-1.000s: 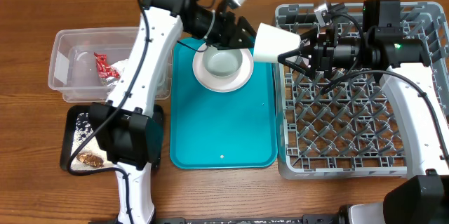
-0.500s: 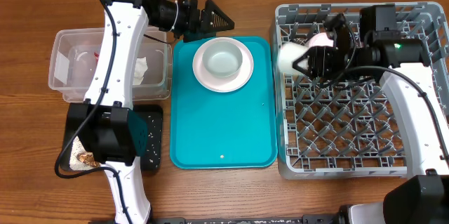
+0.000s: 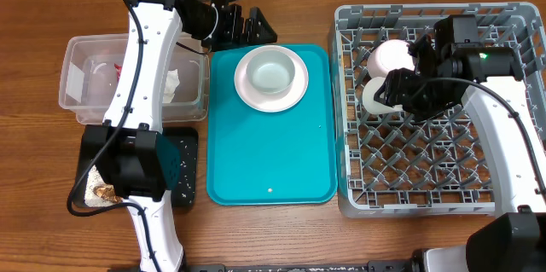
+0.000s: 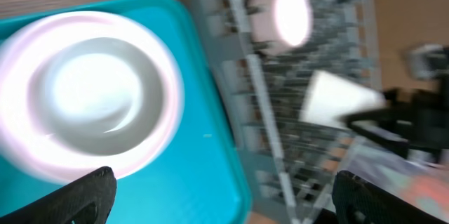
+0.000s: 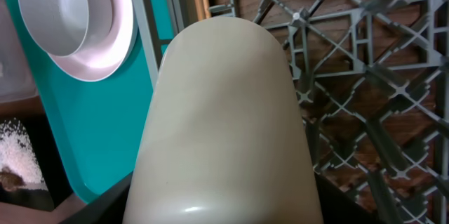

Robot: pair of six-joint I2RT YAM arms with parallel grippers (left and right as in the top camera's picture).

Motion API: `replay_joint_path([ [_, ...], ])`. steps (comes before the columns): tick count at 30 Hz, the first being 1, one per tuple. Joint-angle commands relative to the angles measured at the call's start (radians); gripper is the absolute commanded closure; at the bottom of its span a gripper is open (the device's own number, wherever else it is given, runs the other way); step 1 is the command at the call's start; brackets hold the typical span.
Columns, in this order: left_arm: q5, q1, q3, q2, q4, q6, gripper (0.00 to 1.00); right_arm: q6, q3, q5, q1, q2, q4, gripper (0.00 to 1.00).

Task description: Sort waste into correct bins and load items into the dishwasher

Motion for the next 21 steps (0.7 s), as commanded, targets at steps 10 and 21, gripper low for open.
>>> replay_joint_path([
  [10,-0.377,-0.008,0.003,-0.008,-0.002,0.005,0.0,0.018,-0.052,0.021,0.007,-0.016,0.023,0.61],
  [21,-0.391,-0.008,0.003,-0.008,-0.002,0.005,0.0,0.018,-0.103,0.045,0.065,-0.016,0.039,0.6],
])
